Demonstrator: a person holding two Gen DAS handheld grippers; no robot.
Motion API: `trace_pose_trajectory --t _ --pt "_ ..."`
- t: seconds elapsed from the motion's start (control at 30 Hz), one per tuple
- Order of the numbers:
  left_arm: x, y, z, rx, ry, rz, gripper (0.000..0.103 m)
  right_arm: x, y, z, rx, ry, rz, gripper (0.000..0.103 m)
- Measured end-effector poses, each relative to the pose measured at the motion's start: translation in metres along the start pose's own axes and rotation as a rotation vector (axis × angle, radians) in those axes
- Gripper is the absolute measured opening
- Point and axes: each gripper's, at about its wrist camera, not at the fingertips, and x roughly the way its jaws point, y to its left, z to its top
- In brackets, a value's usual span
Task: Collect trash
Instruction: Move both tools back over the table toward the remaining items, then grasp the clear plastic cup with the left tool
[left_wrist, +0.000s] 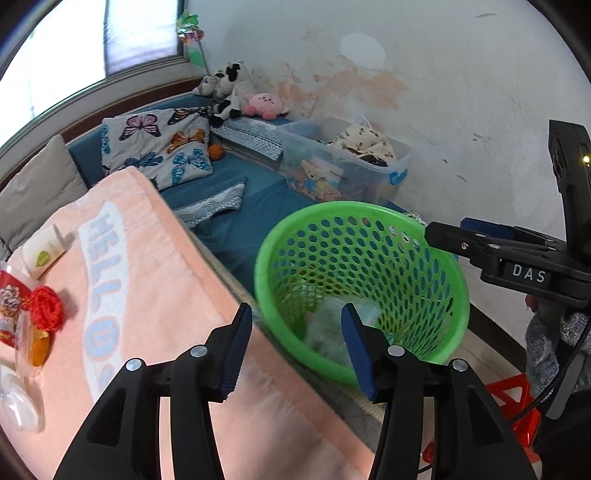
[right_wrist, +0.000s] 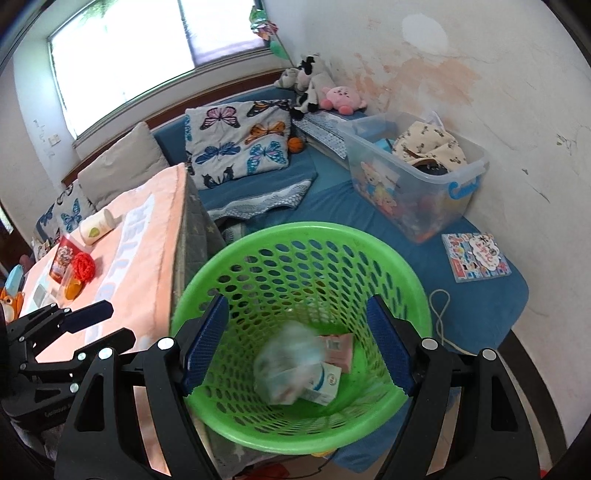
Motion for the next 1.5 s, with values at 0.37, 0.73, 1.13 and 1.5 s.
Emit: trace_pose_trajectory --t 0.37,0.73,1.13,1.5 --pt "-0.049 0.075 -0.016 -0.162 -0.046 0.141 0.05 0.004 0.055 0.006 -0.101 -0.003 0.09 0.077" --pt "-0.099 0.178 -0.056 -0.369 -0.056 0.38 0.053 0.017 0.128 0.012 -0.203 0.017 0.202 0.077" --pt "-0.119 0.258 -0.119 -0.551 -0.034 0.584 0.066 0.033 0.21 0.012 -0.315 0.045 0.3 0.077" --pt "-0.098 0.274 -0.134 -0.597 -0.015 0.581 0.072 0.065 0.269 0.009 -0.406 0.096 0.365 0.077"
